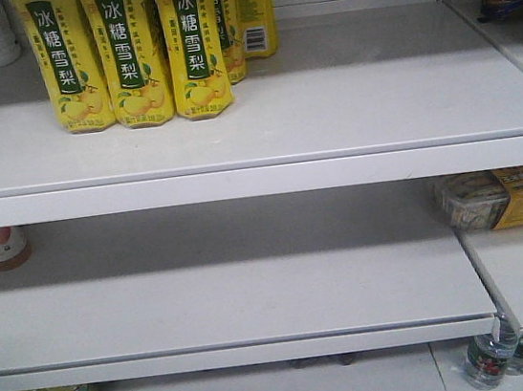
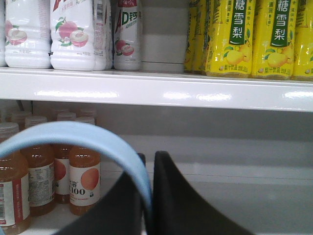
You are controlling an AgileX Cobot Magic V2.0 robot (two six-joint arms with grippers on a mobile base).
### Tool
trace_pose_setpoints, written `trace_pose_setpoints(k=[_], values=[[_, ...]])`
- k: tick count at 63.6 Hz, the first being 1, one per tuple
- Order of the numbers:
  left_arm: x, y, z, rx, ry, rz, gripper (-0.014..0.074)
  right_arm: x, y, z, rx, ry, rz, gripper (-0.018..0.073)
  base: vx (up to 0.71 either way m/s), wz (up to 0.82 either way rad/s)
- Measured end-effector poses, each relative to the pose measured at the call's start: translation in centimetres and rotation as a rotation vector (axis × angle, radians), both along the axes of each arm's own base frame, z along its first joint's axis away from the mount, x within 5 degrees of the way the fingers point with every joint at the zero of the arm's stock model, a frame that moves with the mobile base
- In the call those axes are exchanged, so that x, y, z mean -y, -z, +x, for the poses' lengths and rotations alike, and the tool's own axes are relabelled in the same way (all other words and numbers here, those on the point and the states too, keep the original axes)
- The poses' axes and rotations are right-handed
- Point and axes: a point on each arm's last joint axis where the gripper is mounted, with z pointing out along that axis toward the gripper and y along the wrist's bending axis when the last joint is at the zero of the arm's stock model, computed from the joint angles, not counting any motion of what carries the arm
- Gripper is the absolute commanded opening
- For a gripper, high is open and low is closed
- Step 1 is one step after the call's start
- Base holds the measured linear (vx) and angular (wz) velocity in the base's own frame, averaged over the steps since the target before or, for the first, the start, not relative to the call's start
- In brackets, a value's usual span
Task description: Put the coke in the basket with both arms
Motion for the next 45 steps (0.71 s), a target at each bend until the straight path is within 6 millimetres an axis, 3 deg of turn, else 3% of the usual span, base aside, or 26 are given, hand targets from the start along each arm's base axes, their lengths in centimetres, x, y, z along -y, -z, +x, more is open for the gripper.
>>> trace_pose_setpoints(k=[45], values=[[0.00, 0.00, 0.00, 0.000, 0.000, 0.000, -0.0006, 0.00, 0.00, 0.00, 0.000, 0.000, -0.001, -0.0005, 0.00, 0.00]])
